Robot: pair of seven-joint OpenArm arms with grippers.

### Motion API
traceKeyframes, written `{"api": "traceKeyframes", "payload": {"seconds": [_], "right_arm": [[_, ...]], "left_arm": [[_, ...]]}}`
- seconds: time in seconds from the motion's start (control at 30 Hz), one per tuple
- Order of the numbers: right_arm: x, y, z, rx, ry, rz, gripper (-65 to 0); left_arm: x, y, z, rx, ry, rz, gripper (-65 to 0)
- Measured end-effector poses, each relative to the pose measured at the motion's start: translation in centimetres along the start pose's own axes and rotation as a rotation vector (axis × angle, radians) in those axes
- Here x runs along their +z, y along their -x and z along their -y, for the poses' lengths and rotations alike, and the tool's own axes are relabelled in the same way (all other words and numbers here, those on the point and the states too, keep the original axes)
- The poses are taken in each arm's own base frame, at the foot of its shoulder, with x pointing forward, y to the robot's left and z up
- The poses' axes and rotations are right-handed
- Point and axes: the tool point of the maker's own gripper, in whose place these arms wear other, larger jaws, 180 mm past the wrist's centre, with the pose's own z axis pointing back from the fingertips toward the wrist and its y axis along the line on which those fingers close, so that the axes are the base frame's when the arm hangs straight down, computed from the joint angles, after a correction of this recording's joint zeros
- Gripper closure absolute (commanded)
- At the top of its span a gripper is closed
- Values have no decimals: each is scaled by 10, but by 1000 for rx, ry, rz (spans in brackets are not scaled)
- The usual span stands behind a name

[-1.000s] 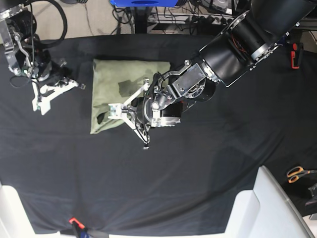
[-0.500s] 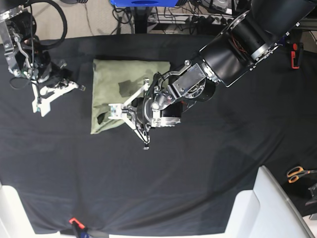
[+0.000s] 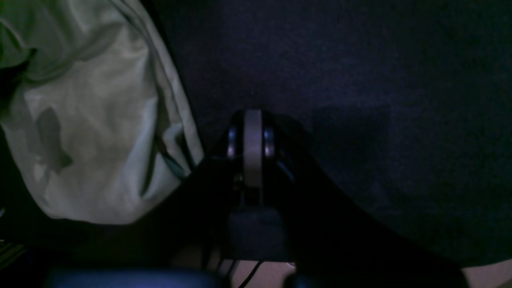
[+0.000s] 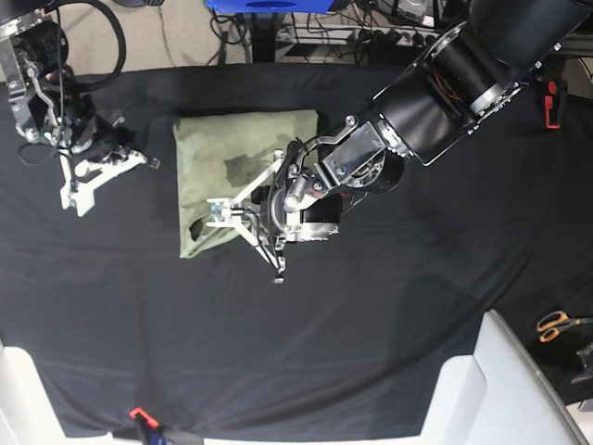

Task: Fold the T-shirt properly
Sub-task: 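Drag the folded shirt with the left gripper to square it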

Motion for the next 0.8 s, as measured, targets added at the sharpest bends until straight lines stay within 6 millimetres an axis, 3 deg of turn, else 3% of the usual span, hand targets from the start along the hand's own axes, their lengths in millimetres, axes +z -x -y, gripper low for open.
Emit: {"api": "traceKeyframes", "payload": {"seconds": [0.07, 0.1, 0.37, 0.43, 0.57, 0.8], "right_arm": [[0, 0, 0, 0, 0, 0, 0], [0, 0, 0, 0, 0, -1, 0], [0, 2, 0, -1, 1, -3, 0], [0, 2, 0, -1, 1, -3, 0], [0, 2, 0, -1, 1, -4, 0], [0, 2, 0, -1, 1, -5, 0]], "left_arm": [[1, 0, -3, -2, -5, -2, 0], [1, 0, -6, -4, -9, -3, -39], [2, 3, -11, -10, -23, -16, -482], [2, 3, -12, -9, -27, -16, -551], [3, 3, -16, -13, -33, -17, -587], [24, -13, -61, -49, -135, -13, -587]]}}
